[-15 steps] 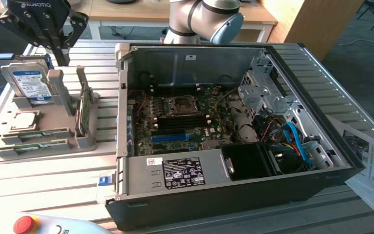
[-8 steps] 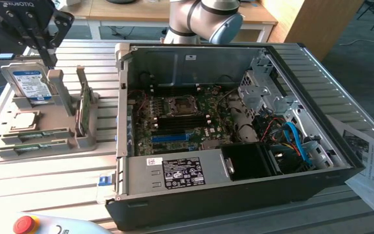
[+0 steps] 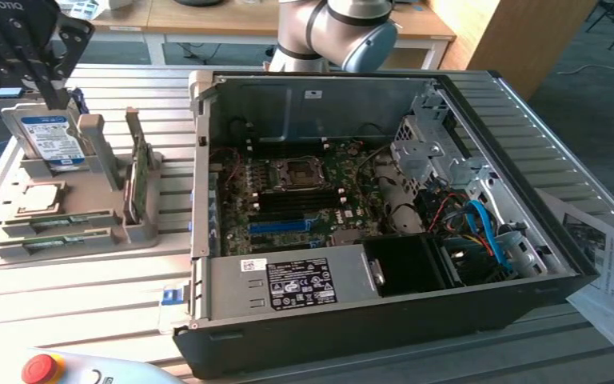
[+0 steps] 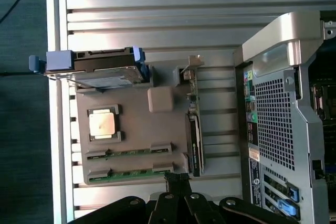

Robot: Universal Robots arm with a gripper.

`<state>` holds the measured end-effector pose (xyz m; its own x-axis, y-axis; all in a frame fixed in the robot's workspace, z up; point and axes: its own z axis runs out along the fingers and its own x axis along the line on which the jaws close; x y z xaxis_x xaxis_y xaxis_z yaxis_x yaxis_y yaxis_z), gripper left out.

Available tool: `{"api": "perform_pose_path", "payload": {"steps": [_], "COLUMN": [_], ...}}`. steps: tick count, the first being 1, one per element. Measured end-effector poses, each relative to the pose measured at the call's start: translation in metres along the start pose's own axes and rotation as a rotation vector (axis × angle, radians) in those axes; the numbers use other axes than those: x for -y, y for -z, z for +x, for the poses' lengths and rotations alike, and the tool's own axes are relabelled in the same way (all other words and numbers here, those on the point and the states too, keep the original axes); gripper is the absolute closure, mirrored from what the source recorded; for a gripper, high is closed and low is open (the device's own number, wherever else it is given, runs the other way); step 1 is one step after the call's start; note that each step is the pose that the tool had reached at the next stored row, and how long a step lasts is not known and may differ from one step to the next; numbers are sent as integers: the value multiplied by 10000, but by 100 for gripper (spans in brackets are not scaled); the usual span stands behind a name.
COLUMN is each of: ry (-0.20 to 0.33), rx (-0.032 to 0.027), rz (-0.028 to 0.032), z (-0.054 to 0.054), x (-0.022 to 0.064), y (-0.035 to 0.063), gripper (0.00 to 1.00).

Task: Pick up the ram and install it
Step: 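Reach for the ram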

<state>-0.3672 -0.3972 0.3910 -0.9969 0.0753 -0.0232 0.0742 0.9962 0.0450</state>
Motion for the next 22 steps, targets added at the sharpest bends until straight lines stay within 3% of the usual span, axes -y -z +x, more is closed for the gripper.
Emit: {"api": "perform_pose_path", "payload": {"steps": [13,22], "ry": [0,0], "rx": [-1,1], "rz": [0,0], "z": [334,385], "x": [25,28], "y": [7,8], "gripper": [90,90]}}
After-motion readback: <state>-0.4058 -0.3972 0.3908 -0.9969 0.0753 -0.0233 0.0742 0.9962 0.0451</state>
